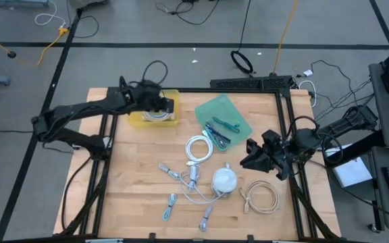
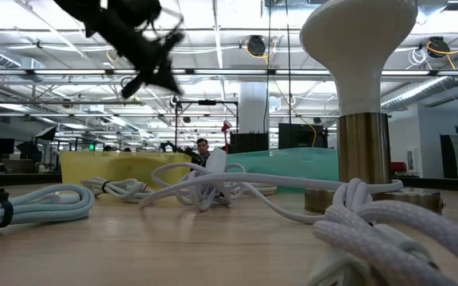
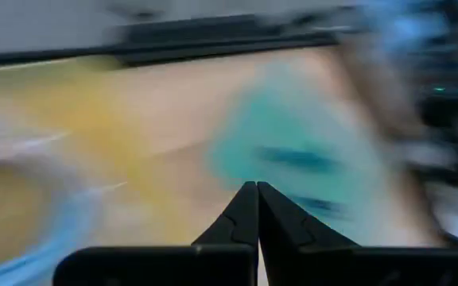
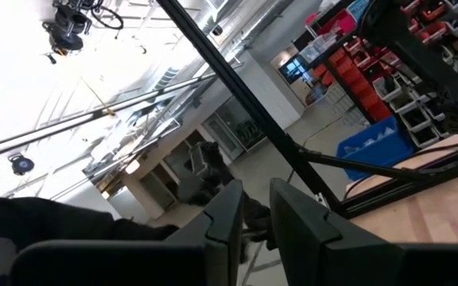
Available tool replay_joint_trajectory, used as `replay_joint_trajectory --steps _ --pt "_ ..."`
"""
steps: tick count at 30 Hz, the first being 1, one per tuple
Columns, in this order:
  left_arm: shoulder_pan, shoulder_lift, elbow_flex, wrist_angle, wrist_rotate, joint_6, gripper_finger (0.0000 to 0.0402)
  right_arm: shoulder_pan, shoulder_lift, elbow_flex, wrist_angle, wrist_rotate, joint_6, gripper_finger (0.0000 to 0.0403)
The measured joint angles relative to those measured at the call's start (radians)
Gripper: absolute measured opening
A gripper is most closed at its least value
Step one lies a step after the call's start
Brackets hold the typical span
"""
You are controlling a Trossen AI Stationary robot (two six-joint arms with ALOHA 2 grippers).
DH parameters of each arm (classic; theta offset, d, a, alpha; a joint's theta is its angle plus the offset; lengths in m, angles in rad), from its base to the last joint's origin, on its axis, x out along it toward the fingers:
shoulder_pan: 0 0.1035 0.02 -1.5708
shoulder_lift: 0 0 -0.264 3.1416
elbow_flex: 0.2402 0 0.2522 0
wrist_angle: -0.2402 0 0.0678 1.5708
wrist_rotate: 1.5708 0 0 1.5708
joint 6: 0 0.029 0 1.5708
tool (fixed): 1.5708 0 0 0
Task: Pick & Place USB Port
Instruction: Put the brown HDMI cable into the yellow bin
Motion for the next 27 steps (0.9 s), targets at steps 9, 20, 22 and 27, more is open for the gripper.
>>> replay_joint_trajectory --steps 9,20,22,27 --pt "-0.301 -0.050 0.001 0.245 0.167 -0.038 0.0002 0.021 -0.059 0.000 -0.355 -0.152 0.006 0.0052" --pt "-0.684 -0.011 0.001 0.121 -0.174 -0.170 0.0003 0.245 -0.160 0.000 -1.354 0.027 0.200 0.0014" --pt "-0.731 -0.008 -0.002 0.081 -0.212 -0.197 0.0008 0.291 -0.150 0.000 -1.370 -0.022 0.227 0.0021" --pt "-0.798 0.018 -0.002 0.066 -0.287 -0.238 0.0005 0.378 -0.114 0.000 -1.380 -0.024 0.280 0.0050"
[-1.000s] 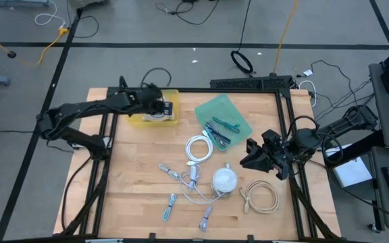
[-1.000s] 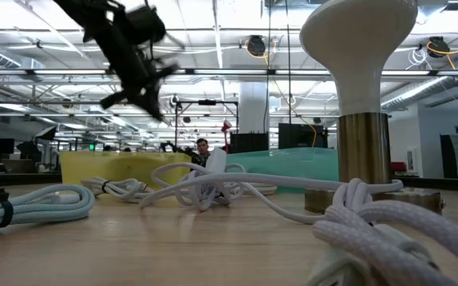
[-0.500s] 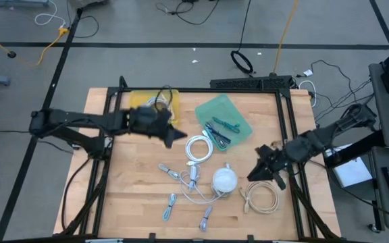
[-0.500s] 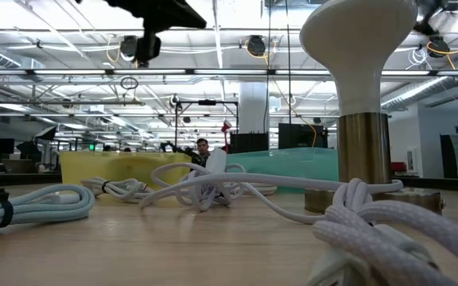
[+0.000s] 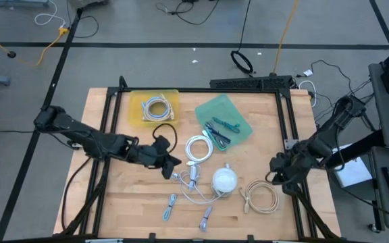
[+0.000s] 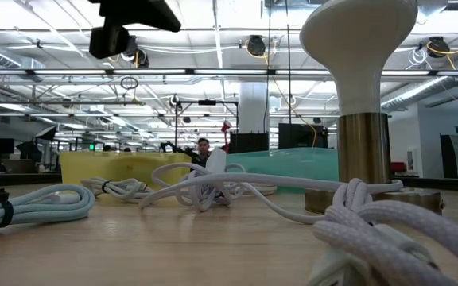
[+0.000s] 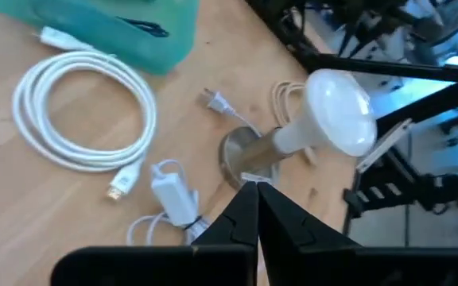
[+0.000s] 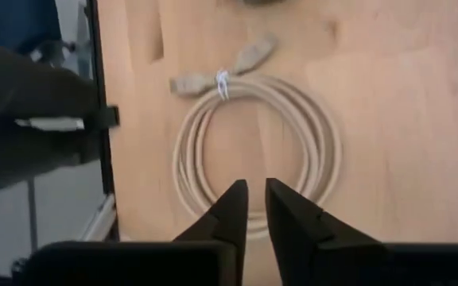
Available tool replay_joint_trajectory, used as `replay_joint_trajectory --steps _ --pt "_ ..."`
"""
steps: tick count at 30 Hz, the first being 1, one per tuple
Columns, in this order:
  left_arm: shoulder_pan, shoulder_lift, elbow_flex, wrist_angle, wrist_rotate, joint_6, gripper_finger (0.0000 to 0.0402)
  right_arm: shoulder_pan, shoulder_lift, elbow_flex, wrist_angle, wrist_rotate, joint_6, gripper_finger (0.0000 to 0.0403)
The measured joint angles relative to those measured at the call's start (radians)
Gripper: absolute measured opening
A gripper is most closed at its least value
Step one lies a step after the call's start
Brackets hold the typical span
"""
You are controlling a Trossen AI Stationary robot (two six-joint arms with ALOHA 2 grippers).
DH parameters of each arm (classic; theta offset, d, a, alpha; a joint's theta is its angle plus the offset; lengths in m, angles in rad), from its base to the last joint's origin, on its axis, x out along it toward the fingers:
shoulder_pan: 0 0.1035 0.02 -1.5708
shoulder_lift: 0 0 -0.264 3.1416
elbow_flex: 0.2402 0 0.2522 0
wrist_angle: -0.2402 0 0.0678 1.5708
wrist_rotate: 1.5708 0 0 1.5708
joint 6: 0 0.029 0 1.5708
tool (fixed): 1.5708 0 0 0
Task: Pick & Place USB Port
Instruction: Put the brown HDMI cable into the yellow bin
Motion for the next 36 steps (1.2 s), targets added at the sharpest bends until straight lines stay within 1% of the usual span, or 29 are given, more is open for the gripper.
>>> replay_joint_trajectory --steps 4,6,9,13,16,19,25,30,33,36 --pt "-0.016 0.021 0.003 0.023 -0.043 -0.024 0.0006 0.015 0.052 0.000 -0.015 0.002 0.017 0.0092" --pt "-0.027 0.023 -0.001 0.007 -0.048 -0.027 0.0012 0.017 0.083 0.000 -0.015 0.003 0.027 0.0114" --pt "-0.034 0.037 0.003 0.033 -0.049 -0.044 0.0015 0.017 0.135 0.000 -0.021 0.008 0.036 0.0143" --pt "-0.061 0.042 0.000 0.044 -0.054 -0.050 0.0006 0.017 0.212 0.000 -0.022 0.053 0.034 0.0174" --pt "-0.081 0.041 0.002 0.038 -0.071 -0.064 0.0003 0.017 0.264 0.000 -0.009 0.075 0.026 0.0189" --pt "-0.100 0.043 0.002 0.032 -0.107 -0.085 0.0010 0.021 0.308 0.000 0.019 0.079 0.021 0.0197" --pt "-0.124 0.041 0.002 0.033 -0.117 -0.112 0.0010 0.022 0.409 0.000 0.063 0.081 0.005 0.0200" --pt "-0.143 0.041 0.002 0.034 -0.156 -0.127 0.0004 0.022 0.498 -0.002 0.079 0.136 -0.004 0.0200" --pt "-0.151 0.041 0.002 0.032 -0.158 -0.140 0.0012 0.022 0.541 -0.036 0.125 0.132 0.013 0.0201" --pt "-0.160 0.041 0.002 0.033 -0.159 -0.147 0.0013 0.022 0.564 -0.110 0.234 0.093 0.055 0.0197"
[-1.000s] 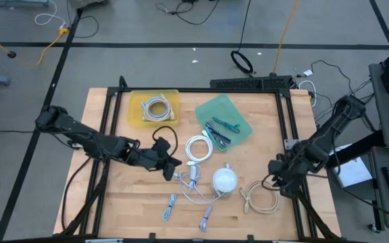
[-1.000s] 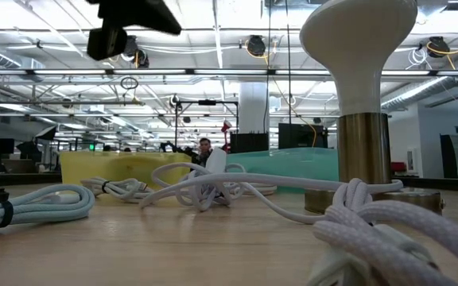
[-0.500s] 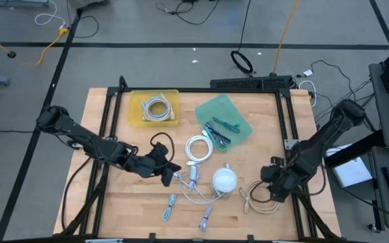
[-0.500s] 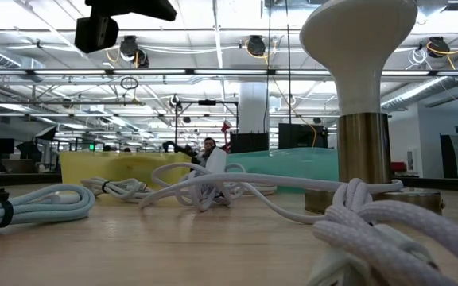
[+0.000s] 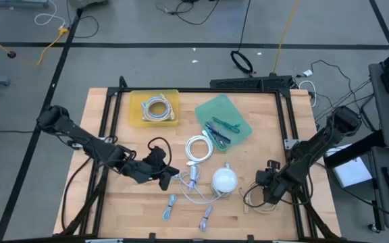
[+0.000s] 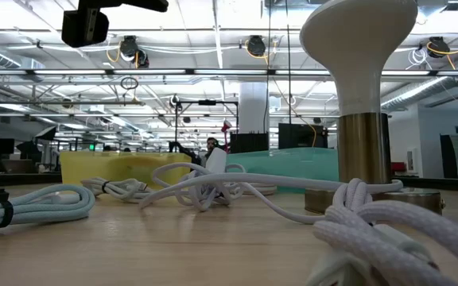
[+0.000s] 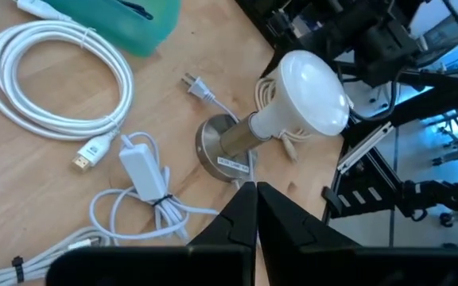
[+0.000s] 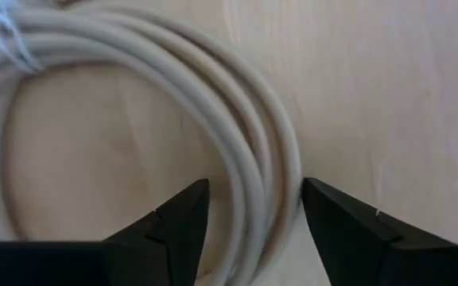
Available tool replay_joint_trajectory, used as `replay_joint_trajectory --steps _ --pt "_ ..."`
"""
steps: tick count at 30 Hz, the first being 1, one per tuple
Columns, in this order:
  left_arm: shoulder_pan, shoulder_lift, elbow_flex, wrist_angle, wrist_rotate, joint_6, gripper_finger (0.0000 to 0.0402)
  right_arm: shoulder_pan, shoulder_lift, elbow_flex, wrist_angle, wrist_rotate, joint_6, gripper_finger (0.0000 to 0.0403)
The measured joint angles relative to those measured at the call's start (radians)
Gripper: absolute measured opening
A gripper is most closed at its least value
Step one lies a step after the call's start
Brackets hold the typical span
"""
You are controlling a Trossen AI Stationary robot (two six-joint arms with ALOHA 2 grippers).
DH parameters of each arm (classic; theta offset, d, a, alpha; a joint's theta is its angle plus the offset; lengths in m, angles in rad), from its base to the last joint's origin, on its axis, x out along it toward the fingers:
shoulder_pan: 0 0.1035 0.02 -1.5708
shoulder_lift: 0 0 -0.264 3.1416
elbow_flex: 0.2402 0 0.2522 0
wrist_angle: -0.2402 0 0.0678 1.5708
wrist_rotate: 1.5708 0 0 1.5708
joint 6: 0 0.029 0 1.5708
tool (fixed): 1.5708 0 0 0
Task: Pick & Place USB Port
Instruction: Put the brown HDMI cable into the yellow bin
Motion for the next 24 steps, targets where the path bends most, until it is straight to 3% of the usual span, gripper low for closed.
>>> replay_joint_trajectory --steps 6,12,24 --pt "-0.019 0.000 0.000 0.009 -0.036 -0.007 0.0003 0.004 -0.001 -0.117 0.036 0.001 0.169 0.0162" --pt "-0.028 0.000 0.000 0.005 -0.053 -0.023 0.0008 0.006 -0.089 -0.098 -0.007 0.005 0.233 0.0023" --pt "-0.027 0.000 0.000 -0.003 -0.077 -0.020 0.0003 0.006 -0.175 0.107 -0.215 0.011 0.290 0.0009"
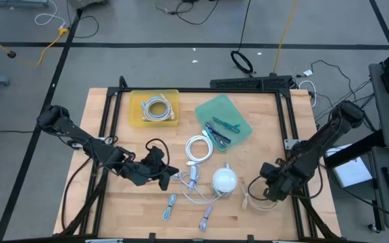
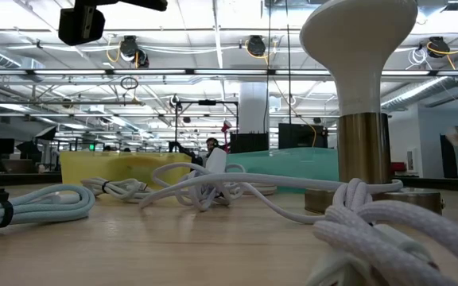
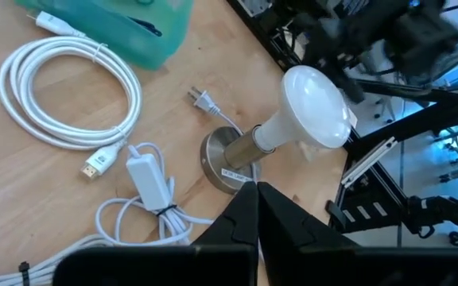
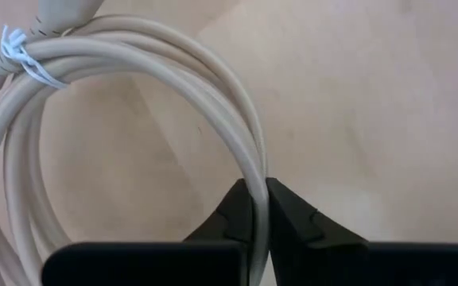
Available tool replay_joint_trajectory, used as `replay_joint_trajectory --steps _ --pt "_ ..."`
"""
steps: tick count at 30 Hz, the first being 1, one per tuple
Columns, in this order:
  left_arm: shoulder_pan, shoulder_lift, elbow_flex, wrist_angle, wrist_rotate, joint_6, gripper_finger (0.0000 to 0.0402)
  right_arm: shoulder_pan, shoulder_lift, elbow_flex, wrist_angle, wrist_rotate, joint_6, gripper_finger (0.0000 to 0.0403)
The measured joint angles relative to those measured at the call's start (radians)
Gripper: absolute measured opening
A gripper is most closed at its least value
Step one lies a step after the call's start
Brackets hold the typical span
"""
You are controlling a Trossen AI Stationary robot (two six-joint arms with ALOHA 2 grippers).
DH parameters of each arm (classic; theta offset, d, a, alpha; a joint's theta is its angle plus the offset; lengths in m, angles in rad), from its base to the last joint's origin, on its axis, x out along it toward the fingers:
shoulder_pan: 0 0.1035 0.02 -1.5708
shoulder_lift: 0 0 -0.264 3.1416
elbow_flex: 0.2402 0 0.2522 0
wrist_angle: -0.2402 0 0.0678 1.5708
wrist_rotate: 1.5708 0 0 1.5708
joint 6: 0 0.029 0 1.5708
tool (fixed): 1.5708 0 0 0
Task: Pick & Place USB Port
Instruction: Put the brown HDMI cable into the yellow bin
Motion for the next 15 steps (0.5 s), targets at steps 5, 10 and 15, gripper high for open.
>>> replay_joint_trajectory --steps 5,10,15 --pt "0.000 0.000 0.000 -0.015 0.000 -0.005 0.0010 0.000 -0.001 0.190 -0.195 0.061 0.002 0.0009" --pt "0.000 0.000 0.000 -0.045 0.000 -0.017 0.0003 0.000 -0.001 0.443 -0.454 0.182 0.011 0.0008" --pt "0.000 0.000 0.000 -0.102 0.000 -0.068 0.0013 -0.015 -0.002 0.684 -0.690 0.374 0.043 0.0008"
